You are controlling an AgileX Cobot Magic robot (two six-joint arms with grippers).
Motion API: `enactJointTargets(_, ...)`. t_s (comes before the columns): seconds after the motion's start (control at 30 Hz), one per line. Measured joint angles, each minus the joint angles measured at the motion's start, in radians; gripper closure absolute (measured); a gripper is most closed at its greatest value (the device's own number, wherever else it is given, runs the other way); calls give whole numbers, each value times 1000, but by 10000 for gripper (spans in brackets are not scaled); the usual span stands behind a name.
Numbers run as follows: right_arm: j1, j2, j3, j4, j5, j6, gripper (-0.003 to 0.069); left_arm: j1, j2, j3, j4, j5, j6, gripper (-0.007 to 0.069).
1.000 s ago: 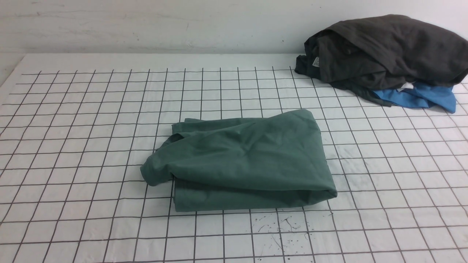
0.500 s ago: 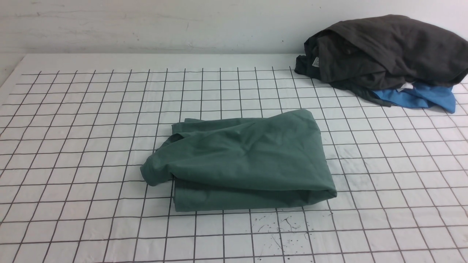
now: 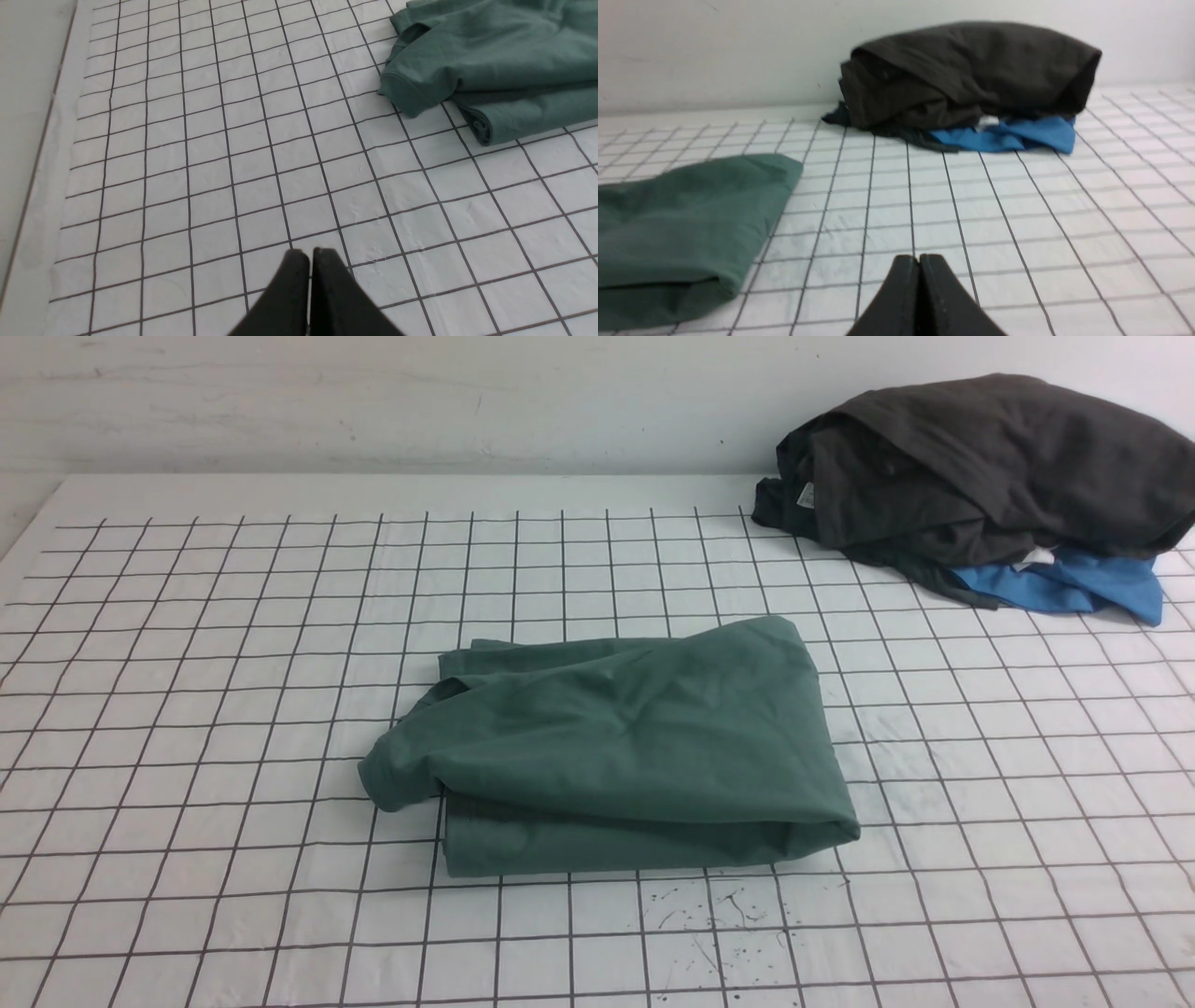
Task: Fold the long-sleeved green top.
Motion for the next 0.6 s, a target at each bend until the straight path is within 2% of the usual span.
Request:
enactJointTargets(0.2,-5,0,45,-47,-16,99,673,0,0,0,0,1,0,632)
enactJointTargets(0.37,-32,0,46,-64,-15,122,673,0,0,0,-1,3,0,632)
enactJointTargets(0.6,-41,0,46,15,-17,125,673,0,0,0,-1,3,0,632)
